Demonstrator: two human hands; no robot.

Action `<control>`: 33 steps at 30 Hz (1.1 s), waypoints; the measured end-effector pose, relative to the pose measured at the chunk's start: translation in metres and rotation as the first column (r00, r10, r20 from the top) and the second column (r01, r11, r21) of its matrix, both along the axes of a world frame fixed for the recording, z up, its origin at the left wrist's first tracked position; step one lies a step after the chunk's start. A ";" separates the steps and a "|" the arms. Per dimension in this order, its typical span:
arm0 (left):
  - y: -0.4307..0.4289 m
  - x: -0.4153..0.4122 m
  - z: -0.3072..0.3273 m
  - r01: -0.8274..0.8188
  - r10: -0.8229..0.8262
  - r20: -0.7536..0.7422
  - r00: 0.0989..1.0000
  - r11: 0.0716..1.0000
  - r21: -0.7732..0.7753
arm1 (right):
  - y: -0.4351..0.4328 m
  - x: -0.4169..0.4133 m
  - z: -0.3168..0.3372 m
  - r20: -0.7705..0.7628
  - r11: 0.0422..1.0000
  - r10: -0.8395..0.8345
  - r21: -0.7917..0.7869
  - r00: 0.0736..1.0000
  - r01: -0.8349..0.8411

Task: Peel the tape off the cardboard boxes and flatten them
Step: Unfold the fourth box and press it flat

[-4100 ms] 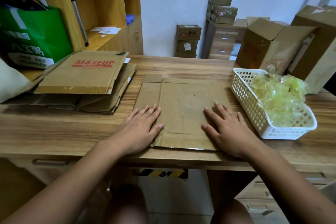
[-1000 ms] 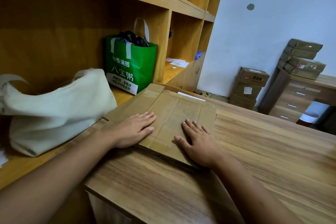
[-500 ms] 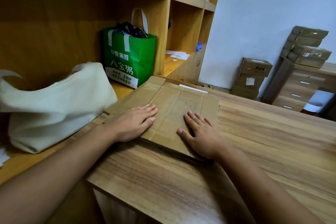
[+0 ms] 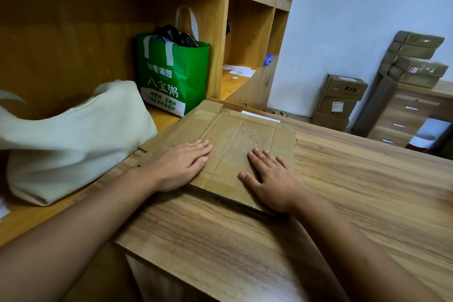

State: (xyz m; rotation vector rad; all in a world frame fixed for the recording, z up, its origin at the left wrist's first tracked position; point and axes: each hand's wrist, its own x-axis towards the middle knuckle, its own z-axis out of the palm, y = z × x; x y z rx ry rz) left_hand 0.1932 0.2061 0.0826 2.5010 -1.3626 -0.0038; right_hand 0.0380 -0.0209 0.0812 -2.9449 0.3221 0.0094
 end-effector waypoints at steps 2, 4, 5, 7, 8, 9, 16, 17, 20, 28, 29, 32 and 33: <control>0.001 -0.002 -0.003 0.002 -0.002 0.006 1.000 1.000 -0.012 | 0.000 -0.001 -0.003 0.009 1.000 -0.001 -0.005 1.000 0.001; 0.000 -0.001 -0.004 -0.001 0.001 0.020 1.000 1.000 -0.004 | 0.000 0.000 -0.003 0.011 1.000 -0.002 -0.003 1.000 0.002; 0.000 -0.001 -0.002 -0.005 0.004 0.020 1.000 1.000 0.010 | 0.000 0.000 -0.003 0.006 1.000 -0.001 0.000 1.000 0.001; -0.002 0.001 0.003 -0.010 0.010 0.022 1.000 0.999 0.037 | 0.000 -0.001 0.000 -0.001 1.000 -0.003 0.008 1.000 0.003; -0.003 0.001 0.005 -0.009 0.008 0.022 1.000 0.999 0.053 | 0.000 -0.001 0.002 -0.011 1.000 -0.001 0.017 1.000 0.001; -0.004 0.001 0.007 -0.007 0.005 0.022 1.000 0.998 0.066 | 0.001 -0.001 0.003 -0.020 1.000 0.004 0.025 1.000 -0.003; -0.006 -0.007 0.004 -0.022 0.021 0.012 1.000 0.996 0.084 | 0.000 -0.001 0.001 -0.019 0.999 0.013 0.030 1.000 -0.012; -0.006 -0.008 0.005 -0.027 0.026 0.012 1.000 0.996 0.087 | 0.001 -0.001 0.002 -0.016 0.999 0.011 0.034 1.000 -0.011; -0.009 -0.010 0.012 -0.034 0.032 0.012 0.999 0.992 0.123 | 0.002 -0.002 0.007 0.009 0.997 0.002 0.083 1.000 -0.003; -0.022 -0.030 0.034 -0.094 0.092 0.054 0.994 0.995 0.044 | 0.005 -0.035 0.036 0.286 0.837 -0.161 0.547 0.945 -0.023; -0.023 -0.036 0.038 -0.083 0.084 0.058 0.995 0.996 -0.025 | 0.005 -0.044 0.039 0.326 0.823 -0.185 0.568 0.927 -0.036; -0.027 -0.061 0.053 -0.043 0.032 -0.049 0.998 0.968 -0.246 | 0.000 -0.080 0.046 0.430 0.788 -0.249 0.610 0.868 -0.076; -0.030 -0.073 0.057 -0.030 0.009 -0.071 0.997 0.954 -0.299 | -0.002 -0.094 0.047 0.462 0.794 -0.265 0.603 0.846 -0.080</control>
